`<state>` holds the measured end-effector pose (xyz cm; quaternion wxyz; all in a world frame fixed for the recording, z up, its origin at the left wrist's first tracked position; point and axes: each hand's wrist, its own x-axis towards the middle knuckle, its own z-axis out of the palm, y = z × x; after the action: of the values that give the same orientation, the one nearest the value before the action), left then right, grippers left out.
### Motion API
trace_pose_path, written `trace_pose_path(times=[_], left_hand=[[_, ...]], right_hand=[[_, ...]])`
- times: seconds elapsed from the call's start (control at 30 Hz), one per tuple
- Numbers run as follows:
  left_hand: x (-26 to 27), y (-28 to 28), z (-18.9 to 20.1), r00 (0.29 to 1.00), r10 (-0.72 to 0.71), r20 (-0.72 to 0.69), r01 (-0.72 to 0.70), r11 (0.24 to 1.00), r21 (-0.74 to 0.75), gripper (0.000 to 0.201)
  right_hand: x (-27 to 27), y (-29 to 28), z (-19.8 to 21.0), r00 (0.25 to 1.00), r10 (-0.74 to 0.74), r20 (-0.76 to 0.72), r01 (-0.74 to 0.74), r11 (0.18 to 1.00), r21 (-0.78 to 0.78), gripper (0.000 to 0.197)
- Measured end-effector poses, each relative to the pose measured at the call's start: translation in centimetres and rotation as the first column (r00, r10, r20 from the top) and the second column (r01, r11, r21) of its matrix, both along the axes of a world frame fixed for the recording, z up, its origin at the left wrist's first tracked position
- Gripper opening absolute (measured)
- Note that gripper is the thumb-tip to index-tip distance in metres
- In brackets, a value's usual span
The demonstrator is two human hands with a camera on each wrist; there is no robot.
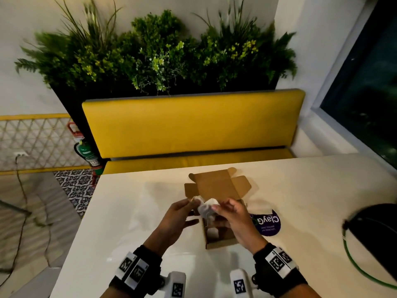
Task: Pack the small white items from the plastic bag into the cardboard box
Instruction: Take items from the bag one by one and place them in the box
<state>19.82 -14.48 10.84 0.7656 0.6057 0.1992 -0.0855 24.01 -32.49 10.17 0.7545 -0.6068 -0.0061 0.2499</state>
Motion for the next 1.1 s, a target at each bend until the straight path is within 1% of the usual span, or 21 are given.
trace_pose_path(times=[0.07, 0.17, 0.23, 0.27, 0.33, 0.4, 0.43, 0.53, 0.63, 0.7, 0.8, 0.87, 0.93, 1.0, 1.07, 1.1], left_hand=[[0.5, -0.5, -0.3, 0.999, -0.026, 0.032, 0.021, 0.990, 0.142, 0.028], [1.3, -1.2, -0.5, 0.994, -0.068, 0.081, 0.048, 0.972, 0.228, 0.023], [1.9, -1.8, -0.4, 0.992, -0.079, 0.099, 0.051, 0.965, 0.259, 0.014], [2.2, -2.1, -0.4, 0.991, -0.082, 0.107, 0.050, 0.960, 0.274, 0.015], [2.8, -2.5, -0.6, 0.988, -0.106, 0.114, 0.065, 0.947, 0.315, 0.027], [3.3, -2.8, -1.0, 0.982, -0.155, 0.108, 0.110, 0.933, 0.342, 0.032], [3.6, -2.9, -1.2, 0.979, -0.174, 0.105, 0.129, 0.931, 0.343, 0.030], [4.0, -3.4, -2.2, 0.977, -0.191, 0.091, 0.144, 0.915, 0.376, 0.013], [4.2, -3.7, -3.1, 0.974, -0.214, 0.068, 0.165, 0.886, 0.432, 0.011], [4.2, -3.9, -3.6, 0.971, -0.233, 0.054, 0.176, 0.850, 0.497, 0.013], [4.0, -4.4, -4.0, 0.970, -0.237, 0.046, 0.160, 0.774, 0.613, 0.009], [4.1, -4.7, -4.2, 0.962, -0.269, 0.039, 0.172, 0.715, 0.678, 0.011], [4.3, -4.8, -4.7, 0.948, -0.318, 0.003, 0.210, 0.633, 0.745, 0.015], [4.6, -4.9, -5.1, 0.940, -0.339, -0.028, 0.228, 0.566, 0.792, 0.017], [4.7, -4.9, -5.5, 0.937, -0.347, -0.040, 0.229, 0.523, 0.821, 0.018], [4.8, -4.8, -5.7, 0.935, -0.351, -0.043, 0.230, 0.510, 0.829, 0.019]], right_hand=[[0.7, -1.7, -0.2, 1.000, 0.013, -0.027, -0.012, 0.999, 0.034, 0.028], [2.0, -4.1, -0.8, 1.000, 0.026, -0.014, -0.026, 1.000, -0.012, 0.027], [3.0, -5.7, -1.5, 0.999, 0.025, 0.035, -0.021, 0.995, -0.100, 0.024], [3.6, -6.4, -2.0, 0.998, 0.020, 0.060, -0.011, 0.988, -0.154, 0.021], [4.6, -7.9, -3.0, 0.994, 0.021, 0.108, 0.007, 0.967, -0.255, 0.015], [5.5, -9.3, -4.2, 0.983, 0.056, 0.172, 0.007, 0.938, -0.348, 0.013], [5.9, -9.8, -4.8, 0.975, 0.083, 0.204, 0.004, 0.920, -0.393, 0.012], [7.0, -11.0, -6.2, 0.946, 0.176, 0.273, -0.015, 0.864, -0.504, 0.008], [7.7, -11.0, -7.0, 0.874, 0.350, 0.338, -0.072, 0.780, -0.621, 0.009], [7.9, -10.7, -7.2, 0.829, 0.460, 0.319, -0.121, 0.704, -0.700, 0.010], [8.1, -9.9, -7.5, 0.784, 0.556, 0.277, -0.171, 0.621, -0.765, 0.015], [8.2, -9.2, -7.7, 0.748, 0.613, 0.256, -0.187, 0.564, -0.804, 0.016], [8.3, -8.7, -8.1, 0.716, 0.658, 0.234, -0.183, 0.500, -0.846, 0.017], [8.3, -8.3, -8.3, 0.673, 0.710, 0.206, -0.162, 0.413, -0.896, 0.017], [8.3, -7.9, -8.5, 0.597, 0.778, 0.195, -0.114, 0.323, -0.939, 0.017], [8.4, -7.8, -8.6, 0.566, 0.801, 0.193, -0.086, 0.290, -0.953, 0.019]])
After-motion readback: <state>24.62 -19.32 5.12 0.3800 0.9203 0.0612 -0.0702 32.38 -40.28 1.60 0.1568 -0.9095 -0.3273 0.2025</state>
